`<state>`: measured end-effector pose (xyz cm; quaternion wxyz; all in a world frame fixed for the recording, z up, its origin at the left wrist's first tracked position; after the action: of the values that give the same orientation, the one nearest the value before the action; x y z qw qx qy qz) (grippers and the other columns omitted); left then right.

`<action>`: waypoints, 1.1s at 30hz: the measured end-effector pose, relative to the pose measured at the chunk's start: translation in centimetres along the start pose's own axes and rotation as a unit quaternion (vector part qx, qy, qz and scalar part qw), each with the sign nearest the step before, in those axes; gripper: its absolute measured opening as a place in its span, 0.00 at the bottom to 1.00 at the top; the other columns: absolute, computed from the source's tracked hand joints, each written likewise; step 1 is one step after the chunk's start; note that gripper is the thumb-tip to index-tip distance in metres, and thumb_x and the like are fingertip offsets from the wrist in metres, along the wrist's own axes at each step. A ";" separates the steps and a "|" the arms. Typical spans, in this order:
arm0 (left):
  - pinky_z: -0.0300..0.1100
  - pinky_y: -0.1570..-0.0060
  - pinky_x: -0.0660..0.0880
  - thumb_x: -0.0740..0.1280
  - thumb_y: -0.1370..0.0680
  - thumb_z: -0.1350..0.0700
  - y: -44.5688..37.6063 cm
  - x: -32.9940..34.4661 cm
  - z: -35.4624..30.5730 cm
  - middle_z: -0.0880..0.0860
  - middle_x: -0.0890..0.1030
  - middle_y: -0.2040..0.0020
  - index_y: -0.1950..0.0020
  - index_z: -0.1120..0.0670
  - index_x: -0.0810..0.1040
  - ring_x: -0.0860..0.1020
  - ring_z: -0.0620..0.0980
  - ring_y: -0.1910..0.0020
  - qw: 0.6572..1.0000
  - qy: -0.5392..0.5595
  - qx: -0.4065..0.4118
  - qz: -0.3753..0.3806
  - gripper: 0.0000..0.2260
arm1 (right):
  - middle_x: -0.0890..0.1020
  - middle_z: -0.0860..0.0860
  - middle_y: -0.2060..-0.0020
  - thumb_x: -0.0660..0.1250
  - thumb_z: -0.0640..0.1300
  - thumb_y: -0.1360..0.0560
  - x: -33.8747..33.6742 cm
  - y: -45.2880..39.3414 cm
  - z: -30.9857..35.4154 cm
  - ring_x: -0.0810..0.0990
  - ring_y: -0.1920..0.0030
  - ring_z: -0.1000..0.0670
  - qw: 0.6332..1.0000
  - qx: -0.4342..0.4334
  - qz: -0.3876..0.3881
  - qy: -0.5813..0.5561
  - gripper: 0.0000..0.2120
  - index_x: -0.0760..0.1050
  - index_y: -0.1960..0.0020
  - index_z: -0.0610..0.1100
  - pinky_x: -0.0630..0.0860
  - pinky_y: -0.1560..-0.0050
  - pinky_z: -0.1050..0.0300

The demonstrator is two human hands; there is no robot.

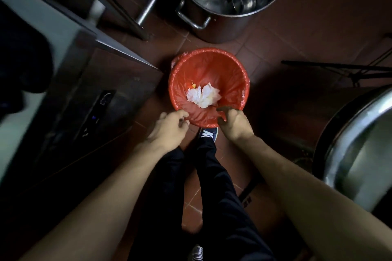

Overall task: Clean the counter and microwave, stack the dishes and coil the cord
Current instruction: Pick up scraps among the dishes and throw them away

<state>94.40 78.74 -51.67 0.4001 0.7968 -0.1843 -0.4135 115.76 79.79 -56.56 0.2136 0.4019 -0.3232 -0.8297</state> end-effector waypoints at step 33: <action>0.45 0.42 0.75 0.65 0.20 0.51 46.1 -9.2 25.3 0.46 0.82 0.42 0.37 0.49 0.79 0.79 0.47 0.42 0.857 0.231 -0.090 -0.452 0.13 | 0.86 0.44 0.50 0.68 0.42 0.25 9.8 34.7 36.4 0.84 0.48 0.42 0.864 -0.460 0.041 0.202 0.11 0.82 0.43 0.44 0.78 0.46 0.50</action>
<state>70.26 44.04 -19.11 0.2696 0.8257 0.3321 -0.3677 84.03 62.77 -20.10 0.4683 0.4036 0.1291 -0.7753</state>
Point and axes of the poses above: each hand's wrist, its own y-axis away from the middle knuckle, its own x-axis out of the palm, z = x × y, the point moved 3 cm from there along -y, towards the middle knuckle
